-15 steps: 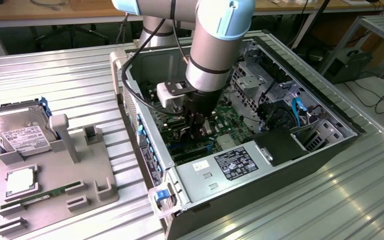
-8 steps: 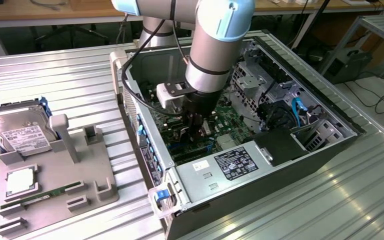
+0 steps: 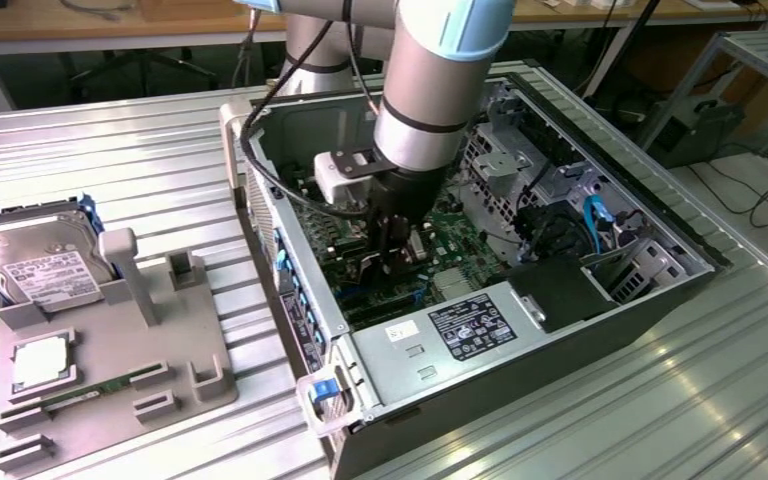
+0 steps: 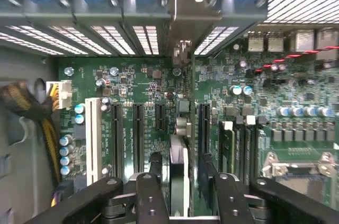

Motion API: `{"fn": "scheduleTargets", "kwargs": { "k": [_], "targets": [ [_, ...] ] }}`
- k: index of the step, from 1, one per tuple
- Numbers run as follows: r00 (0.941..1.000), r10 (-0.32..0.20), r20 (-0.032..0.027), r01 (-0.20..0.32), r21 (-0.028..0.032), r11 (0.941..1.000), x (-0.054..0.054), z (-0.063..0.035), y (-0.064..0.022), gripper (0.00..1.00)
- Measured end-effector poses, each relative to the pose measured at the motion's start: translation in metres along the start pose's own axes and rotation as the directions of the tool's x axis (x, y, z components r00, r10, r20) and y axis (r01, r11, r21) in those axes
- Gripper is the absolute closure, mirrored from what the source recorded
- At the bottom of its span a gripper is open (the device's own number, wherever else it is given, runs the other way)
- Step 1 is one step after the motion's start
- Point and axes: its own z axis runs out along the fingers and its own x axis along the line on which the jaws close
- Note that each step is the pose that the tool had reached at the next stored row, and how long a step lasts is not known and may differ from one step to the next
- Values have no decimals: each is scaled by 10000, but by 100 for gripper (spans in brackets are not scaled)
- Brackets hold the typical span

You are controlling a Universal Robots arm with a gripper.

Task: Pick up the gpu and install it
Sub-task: 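Insert the gpu into the slot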

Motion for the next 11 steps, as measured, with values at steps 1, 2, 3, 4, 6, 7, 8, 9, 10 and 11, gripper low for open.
{"fn": "scheduleTargets", "kwargs": {
  "k": [1, 2, 3, 4, 6, 7, 8, 9, 10, 11],
  "targets": [
    [10000, 1, -2, -1, 4, 10000, -1, -43, 2, 59],
    [10000, 1, -3, -1, 11, 10000, -1, -88, 4, 59],
    [10000, 1, -4, -1, 17, 10000, -2, -134, 5, 59],
    [10000, 1, -5, -1, 24, 10000, -3, -180, 6, 59],
    [10000, 1, -6, -1, 39, 10000, -4, -273, 10, 59],
    [10000, 1, -8, -1, 49, 10000, -5, -318, 11, 59],
    [10000, 1, -8, -1, 60, 10000, -6, -360, 13, 59],
    [10000, 1, -11, -1, 70, 10000, -6, -403, 14, 59],
    [10000, 1, -11, -1, 82, 10000, -7, -438, 15, 59],
    [10000, 1, -12, 0, 88, 10000, -7, -456, 16, 59]
  ]
}}
